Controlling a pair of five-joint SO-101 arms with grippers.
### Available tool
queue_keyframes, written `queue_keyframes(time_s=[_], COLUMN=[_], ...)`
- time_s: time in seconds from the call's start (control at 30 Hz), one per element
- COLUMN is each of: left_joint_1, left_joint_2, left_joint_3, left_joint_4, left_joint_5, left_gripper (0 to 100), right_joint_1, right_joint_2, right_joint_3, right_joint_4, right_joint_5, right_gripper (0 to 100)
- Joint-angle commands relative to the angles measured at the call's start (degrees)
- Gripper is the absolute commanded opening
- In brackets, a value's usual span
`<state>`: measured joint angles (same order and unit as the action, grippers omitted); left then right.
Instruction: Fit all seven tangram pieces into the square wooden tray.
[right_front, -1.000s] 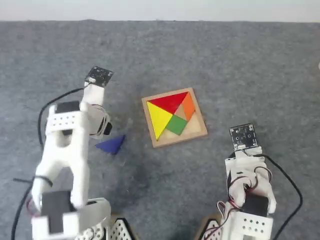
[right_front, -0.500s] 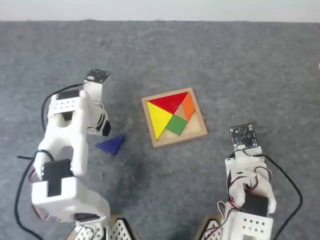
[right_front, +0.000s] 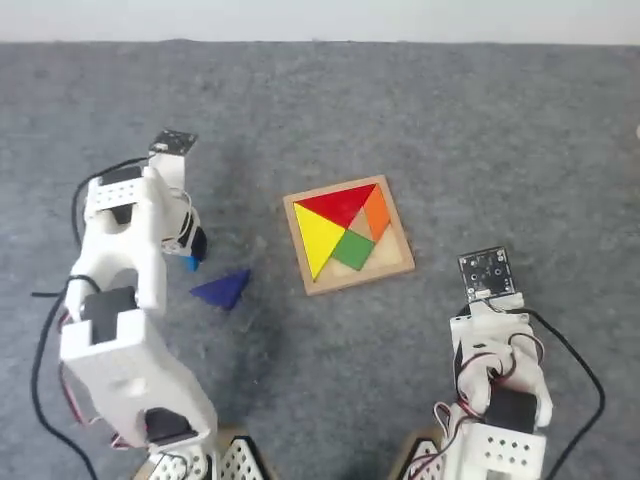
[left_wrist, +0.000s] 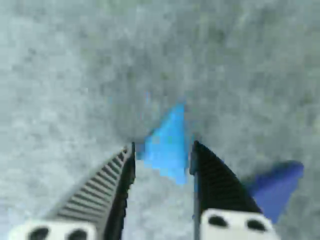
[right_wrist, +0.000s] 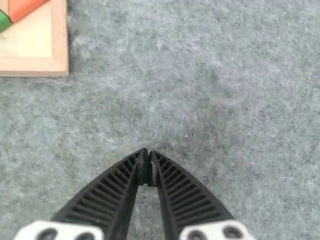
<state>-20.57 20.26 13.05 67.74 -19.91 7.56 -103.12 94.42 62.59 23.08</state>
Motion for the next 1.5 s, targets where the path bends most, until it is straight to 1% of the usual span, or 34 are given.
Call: queue_keyframes(time_s=[0.0,0.53,0.7,0.87,1.03,1.27,1.47], left_joint_1=[-0.1,0.0,0.8,1.0,3.9,8.1,13.9], left_joint_2=[-0.7,-0.1,-0.1,-0.6,-0.8,-3.6,-7.6], left_joint_3=[-1.8,-0.5,1.9,1.7,0.8,-6.5,-8.0], left_joint_4=[1.0,1.1,1.1,1.1,3.4,10.4,12.8], left_joint_5=[0.5,0.4,0.4,0.4,0.4,0.9,0.9], left_gripper=[17,17,12,12,12,12,12], right_joint_1=[0.5,0.6,0.7,0.7,0.7,0.7,0.5], right_joint_2=[-0.7,-0.7,-0.7,-0.7,-0.7,-0.7,-0.7], right_joint_3=[-0.7,-0.7,-0.8,-0.8,-0.7,-0.7,-0.6], right_joint_4=[-1.1,-1.0,-1.0,-1.0,-1.1,-1.3,-1.3], right_joint_5=[0.6,0.6,0.6,0.6,0.6,0.6,0.6], right_gripper=[0.6,0.6,0.6,0.6,0.6,0.6,0.6])
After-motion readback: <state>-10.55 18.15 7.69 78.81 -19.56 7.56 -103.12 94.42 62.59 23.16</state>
